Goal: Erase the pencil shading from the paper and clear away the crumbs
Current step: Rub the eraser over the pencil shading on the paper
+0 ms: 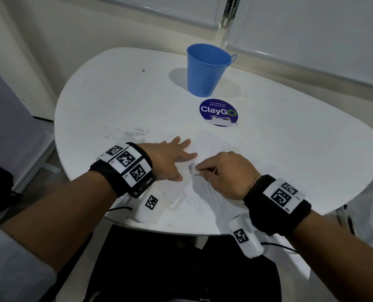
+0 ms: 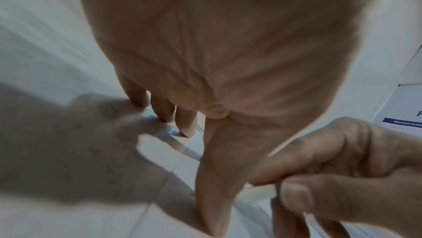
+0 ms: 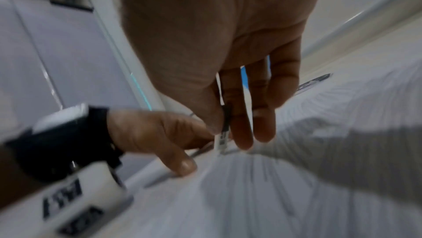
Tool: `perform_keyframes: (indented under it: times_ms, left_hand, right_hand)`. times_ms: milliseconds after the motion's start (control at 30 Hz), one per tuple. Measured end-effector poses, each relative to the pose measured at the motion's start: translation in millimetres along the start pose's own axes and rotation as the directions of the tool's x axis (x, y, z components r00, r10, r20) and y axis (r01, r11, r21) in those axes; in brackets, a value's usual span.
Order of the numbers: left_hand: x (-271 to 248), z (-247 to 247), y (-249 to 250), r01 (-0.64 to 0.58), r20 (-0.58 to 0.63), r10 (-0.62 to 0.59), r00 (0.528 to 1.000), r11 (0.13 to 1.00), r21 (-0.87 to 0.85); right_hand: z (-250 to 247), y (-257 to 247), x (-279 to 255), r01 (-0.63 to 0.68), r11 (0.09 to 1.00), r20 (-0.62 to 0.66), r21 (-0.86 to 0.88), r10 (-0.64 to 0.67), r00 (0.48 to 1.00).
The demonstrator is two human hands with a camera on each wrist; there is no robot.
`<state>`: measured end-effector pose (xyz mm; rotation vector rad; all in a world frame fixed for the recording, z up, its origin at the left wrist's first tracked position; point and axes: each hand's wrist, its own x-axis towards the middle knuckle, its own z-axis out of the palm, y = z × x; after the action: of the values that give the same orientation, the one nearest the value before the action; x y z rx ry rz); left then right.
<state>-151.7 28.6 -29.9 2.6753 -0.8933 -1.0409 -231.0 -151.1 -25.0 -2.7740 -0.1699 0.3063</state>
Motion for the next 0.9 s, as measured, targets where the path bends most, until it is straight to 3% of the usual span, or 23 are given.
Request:
perform_keyframes:
  times_ms: [100,233,367,433,567,700,833,900]
  left_hand:
    - [-5.1,-2.1,1.5,0.002,0.011,-0.002,1.000,1.000,0.008]
    - [-11.2,-6.8,5.6,0.015,0.030,-0.016,0.999,0.999,0.039]
    - [-6.2,-4.0,2.5,0.021,0.020,-0.021,1.000,1.000,0.015]
    - [-3.3,-2.8,-0.2,0.030,0.020,-0.030,0.999,1.000,0.006]
    - [-0.1,-1.7,-1.3,0.047,0.032,-0.048,0.998,0.999,0.020]
    - [1.4,-1.0,-3.4,0.032,0.026,-0.032,0.999,0.999,0.005]
    - [-0.9,-3.1,0.4,0.050,0.031,-0.052,0.998,0.998,0.041]
    - [-1.5,-2.9,0.8,0.048,0.030,-0.049,0.998,0.998,0.036]
  right_hand:
    - [2.1,-1.3,10.0,-0.016,0.994,-0.005,-0.110,0.015,1.000]
    - [-3.6,1.5,17.3,-0.067,0.991,-0.064,-0.113,0.060,0.996]
    - [6.2,-9.9,3.9,0.035,0.984,0.023,-0.173,-0.031,0.999]
    - [4.3,-11.8,4.2,0.055,0.984,0.030,-0.170,-0.050,0.998]
    - [-2.6,-3.2,15.0,-0.040,0.992,-0.057,-0.119,0.033,0.998]
    - [2.7,-14.0,1.6,0.056,0.990,0.090,-0.132,-0.044,0.995]
    - [-5.4,-2.2,12.4,-0.072,0.994,-0.028,-0.084,0.070,0.997]
    - [-0.8,-4.7,7.3,-0.044,0.994,-0.004,-0.104,0.044,0.999]
